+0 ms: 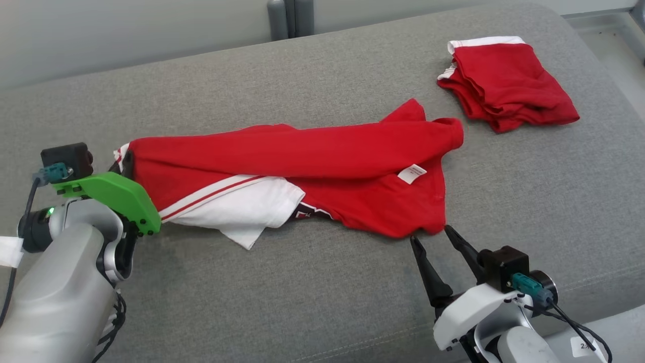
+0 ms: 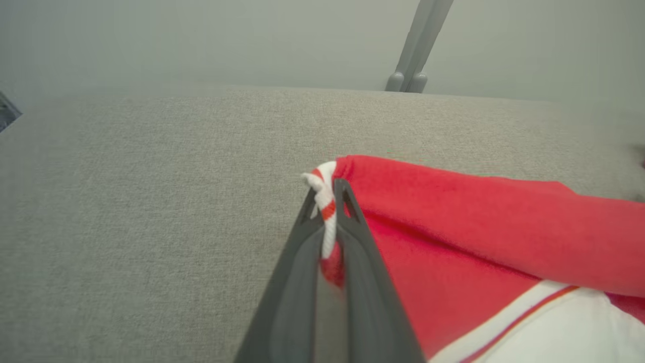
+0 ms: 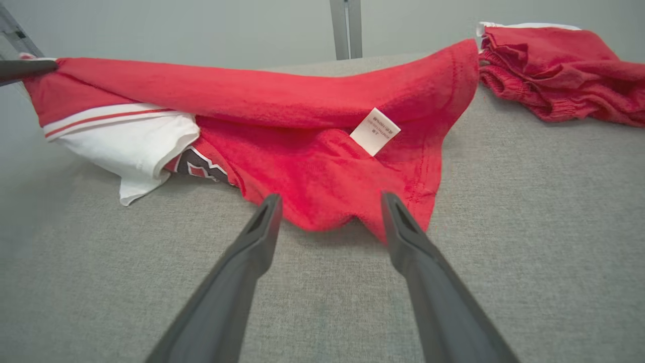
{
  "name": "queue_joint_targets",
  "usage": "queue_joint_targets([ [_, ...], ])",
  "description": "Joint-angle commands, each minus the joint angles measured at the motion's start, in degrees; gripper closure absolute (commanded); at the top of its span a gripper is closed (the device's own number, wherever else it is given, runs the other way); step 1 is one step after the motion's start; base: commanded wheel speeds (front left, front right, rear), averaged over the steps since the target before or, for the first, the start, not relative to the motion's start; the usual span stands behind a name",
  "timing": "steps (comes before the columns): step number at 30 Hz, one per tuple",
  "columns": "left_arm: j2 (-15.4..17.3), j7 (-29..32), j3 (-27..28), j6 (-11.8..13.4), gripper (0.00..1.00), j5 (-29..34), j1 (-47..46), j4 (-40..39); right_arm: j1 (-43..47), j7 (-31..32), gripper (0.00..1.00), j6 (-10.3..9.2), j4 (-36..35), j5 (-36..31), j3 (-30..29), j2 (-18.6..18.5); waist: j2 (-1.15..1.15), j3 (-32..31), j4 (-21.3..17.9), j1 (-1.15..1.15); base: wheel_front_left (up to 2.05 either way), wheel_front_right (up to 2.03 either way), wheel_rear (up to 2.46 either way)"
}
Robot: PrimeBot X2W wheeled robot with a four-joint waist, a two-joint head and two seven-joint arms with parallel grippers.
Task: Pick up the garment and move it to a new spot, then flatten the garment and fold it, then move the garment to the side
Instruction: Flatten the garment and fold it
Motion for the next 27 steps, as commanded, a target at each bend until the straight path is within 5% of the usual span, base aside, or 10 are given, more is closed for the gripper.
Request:
queue_joint_targets([
  [1,0.7,-0.4,0.1,0.1,1.00,-0.2,0.6,0.4,0.7,0.2,0.00,-0.06,-0.4,-0.4,0.1,0.0,0.00,0.5,0.8,0.00,0.00,0.00,0.00],
  [2,0.8,-0.9,0.2,-0.1,0.97,-0.1,0.5,1.0,0.7,0.5,0.00,-0.07,-0.7,-0.4,0.2,0.0,0.00,0.5,0.9,0.00,0.00,0.00,0.00],
  [3,0.7,-1.5,0.2,-0.2,0.56,0.2,0.3,1.7,0.7,0.7,0.00,-0.07,-0.9,-0.6,0.3,0.0,0.00,0.5,1.0,0.00,0.00,0.00,0.00],
  [4,0.6,-2.2,0.2,-0.2,0.00,0.5,-0.2,2.3,0.7,1.0,0.00,-0.07,-1.1,-0.7,0.3,-0.1,0.00,0.5,1.1,0.00,0.00,0.00,0.00],
  [12,-3.0,-5.3,1.6,-1.3,0.00,-1.4,-0.8,6.2,1.3,2.0,0.00,-0.07,-2.3,-1.0,0.0,0.0,0.00,-0.4,2.0,0.00,0.00,0.00,0.00],
  [17,-4.8,-4.4,3.2,0.3,0.00,-4.5,2.7,6.6,2.2,2.1,0.00,-0.07,-2.3,-0.6,-0.6,-0.1,0.00,-1.8,2.9,0.00,0.00,0.00,0.00],
  [27,-7.2,-6.1,2.2,1.3,0.00,-6.3,16.4,-2.4,3.4,1.1,0.00,-0.07,-1.7,0.8,-1.6,-0.1,0.00,-4.9,4.1,0.00,0.00,0.00,0.00],
])
